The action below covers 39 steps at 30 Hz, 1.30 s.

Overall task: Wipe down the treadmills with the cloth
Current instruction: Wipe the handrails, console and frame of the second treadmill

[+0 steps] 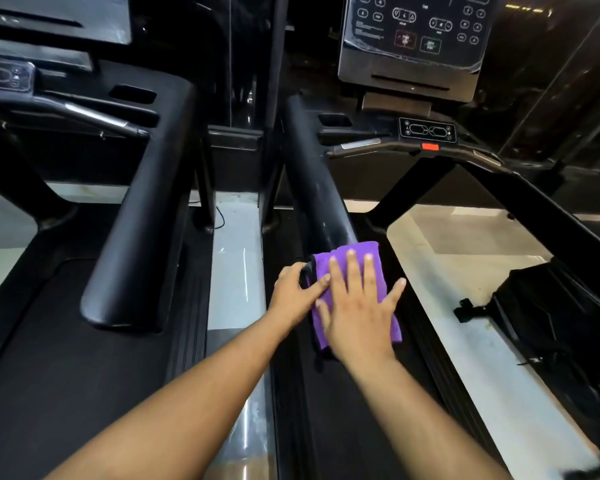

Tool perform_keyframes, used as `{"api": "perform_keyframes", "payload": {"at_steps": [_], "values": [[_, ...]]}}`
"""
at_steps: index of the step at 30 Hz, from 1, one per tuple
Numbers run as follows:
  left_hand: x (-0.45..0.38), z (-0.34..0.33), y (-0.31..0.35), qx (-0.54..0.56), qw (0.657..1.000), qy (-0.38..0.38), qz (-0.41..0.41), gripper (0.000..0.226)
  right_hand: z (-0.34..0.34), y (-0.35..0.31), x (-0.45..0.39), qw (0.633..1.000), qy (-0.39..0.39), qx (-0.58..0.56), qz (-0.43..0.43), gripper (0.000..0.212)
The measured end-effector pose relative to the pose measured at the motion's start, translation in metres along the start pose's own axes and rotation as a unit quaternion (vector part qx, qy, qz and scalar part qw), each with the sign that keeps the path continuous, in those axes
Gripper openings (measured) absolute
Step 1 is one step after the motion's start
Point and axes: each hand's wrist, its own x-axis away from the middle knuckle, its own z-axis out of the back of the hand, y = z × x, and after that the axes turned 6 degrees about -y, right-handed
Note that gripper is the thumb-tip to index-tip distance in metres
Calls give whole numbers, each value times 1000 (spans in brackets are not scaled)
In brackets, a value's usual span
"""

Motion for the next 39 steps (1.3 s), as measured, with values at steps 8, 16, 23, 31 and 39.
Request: {"api": "perform_keyframes", "payload": {"at_steps": [8,16,23,31,39], "values": [[-72,38,-14,-84,989,-71,-96,54,1,-2,-31,981,-147,124,33,93],[-144,56,0,-304,925,-138,-182,53,-3,-33,-61,931,-248,260,71,89],[-167,77,-9,-384,876,-183,-228,57,-17,-44,-63,896,-255,347,110,82],[-177,101,-32,-409,857,-213,-230,60,-48,-73,-85,818,-325,441,176,62],[-182,87,-15,-394,858,-218,-246,60,-7,-16,-25,966,-150,210,-17,71]]}}
